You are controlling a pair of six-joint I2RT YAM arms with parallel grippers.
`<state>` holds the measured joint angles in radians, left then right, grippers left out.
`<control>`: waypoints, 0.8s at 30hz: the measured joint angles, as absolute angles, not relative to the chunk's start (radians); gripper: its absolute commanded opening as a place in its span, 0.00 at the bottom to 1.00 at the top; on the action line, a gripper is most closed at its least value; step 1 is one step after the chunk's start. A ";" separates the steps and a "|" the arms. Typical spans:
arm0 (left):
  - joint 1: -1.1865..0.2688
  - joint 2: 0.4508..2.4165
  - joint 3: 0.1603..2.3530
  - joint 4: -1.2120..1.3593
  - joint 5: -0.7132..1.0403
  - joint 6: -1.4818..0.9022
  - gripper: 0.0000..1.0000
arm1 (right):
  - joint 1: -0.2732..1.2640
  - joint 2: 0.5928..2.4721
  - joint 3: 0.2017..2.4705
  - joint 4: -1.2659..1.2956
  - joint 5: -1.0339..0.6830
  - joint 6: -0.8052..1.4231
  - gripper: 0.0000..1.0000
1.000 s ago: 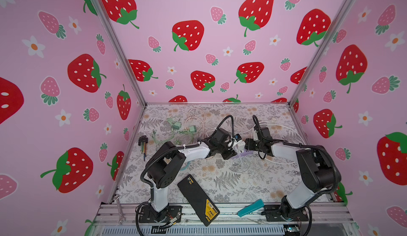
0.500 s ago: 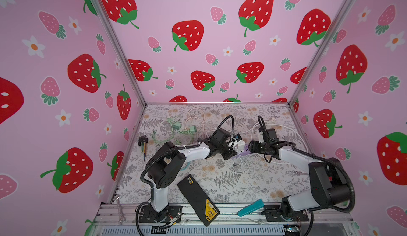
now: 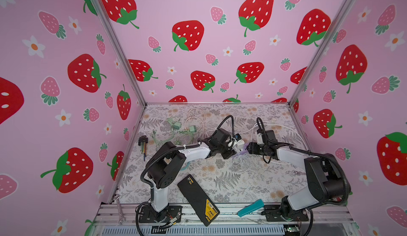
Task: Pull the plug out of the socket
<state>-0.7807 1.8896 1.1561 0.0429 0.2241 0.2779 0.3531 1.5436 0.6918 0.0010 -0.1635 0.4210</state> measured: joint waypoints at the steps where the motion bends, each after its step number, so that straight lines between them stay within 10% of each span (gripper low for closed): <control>1: -0.781 1.890 1.156 0.043 0.220 0.274 0.33 | 0.353 1.544 0.685 0.014 -0.167 0.422 0.66; 24: -0.763 1.889 1.143 0.070 0.245 0.234 0.33 | 0.353 1.497 0.649 0.037 -0.198 0.429 0.73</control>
